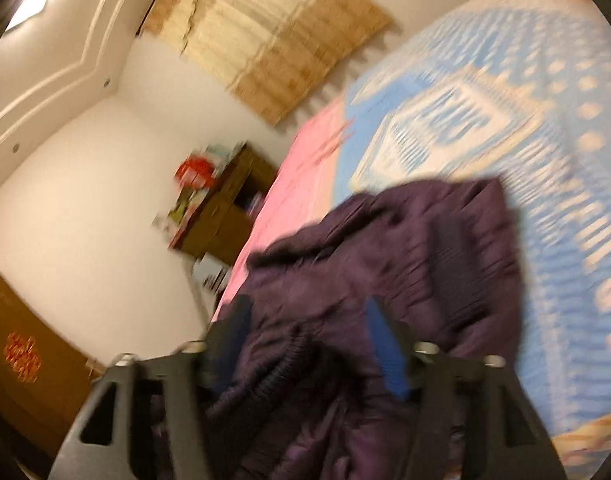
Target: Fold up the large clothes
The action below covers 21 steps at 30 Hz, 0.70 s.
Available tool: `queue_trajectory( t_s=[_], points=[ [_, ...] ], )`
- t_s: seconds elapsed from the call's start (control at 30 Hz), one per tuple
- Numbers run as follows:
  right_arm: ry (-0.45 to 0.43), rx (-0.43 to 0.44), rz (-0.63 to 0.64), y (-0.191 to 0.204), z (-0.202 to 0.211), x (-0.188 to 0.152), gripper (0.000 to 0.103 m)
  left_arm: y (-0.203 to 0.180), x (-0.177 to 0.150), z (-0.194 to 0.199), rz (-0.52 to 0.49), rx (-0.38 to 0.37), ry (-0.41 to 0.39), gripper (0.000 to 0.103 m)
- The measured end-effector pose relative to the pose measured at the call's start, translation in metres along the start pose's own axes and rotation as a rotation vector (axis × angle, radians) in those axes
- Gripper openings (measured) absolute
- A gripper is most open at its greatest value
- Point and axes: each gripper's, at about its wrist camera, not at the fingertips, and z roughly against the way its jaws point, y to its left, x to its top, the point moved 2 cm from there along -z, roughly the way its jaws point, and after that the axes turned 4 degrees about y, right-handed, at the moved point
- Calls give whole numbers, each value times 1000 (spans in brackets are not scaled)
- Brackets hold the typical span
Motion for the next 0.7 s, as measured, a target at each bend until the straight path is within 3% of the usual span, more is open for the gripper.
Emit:
queue_trajectory(
  t_s=[0.1, 0.2, 0.27, 0.3, 0.4, 0.5, 0.6, 0.7],
  points=[
    [-15, -1, 31, -6, 22, 2, 65, 0, 25, -25, 47, 49, 18, 55],
    [37, -65, 159, 1, 23, -9, 65, -6, 32, -27, -25, 102, -16, 59],
    [99, -97, 258, 6, 15, -24, 65, -8, 33, -22, -109, 172, -50, 84],
    [131, -88, 289, 8, 8, -31, 65, -9, 32, -20, -143, 198, -55, 88],
    [206, -79, 328, 10, -19, -56, 65, -9, 28, -14, -252, 170, -60, 91],
    [237, -36, 258, -2, -40, -68, 65, -13, 27, -10, -378, 160, -87, 91],
    [221, 2, 162, -18, -45, -70, 65, -29, 29, -17, -565, 154, -84, 93],
    [221, 0, 145, -24, -41, -71, 65, -48, 28, -31, -773, 101, -40, 95]
  ],
)
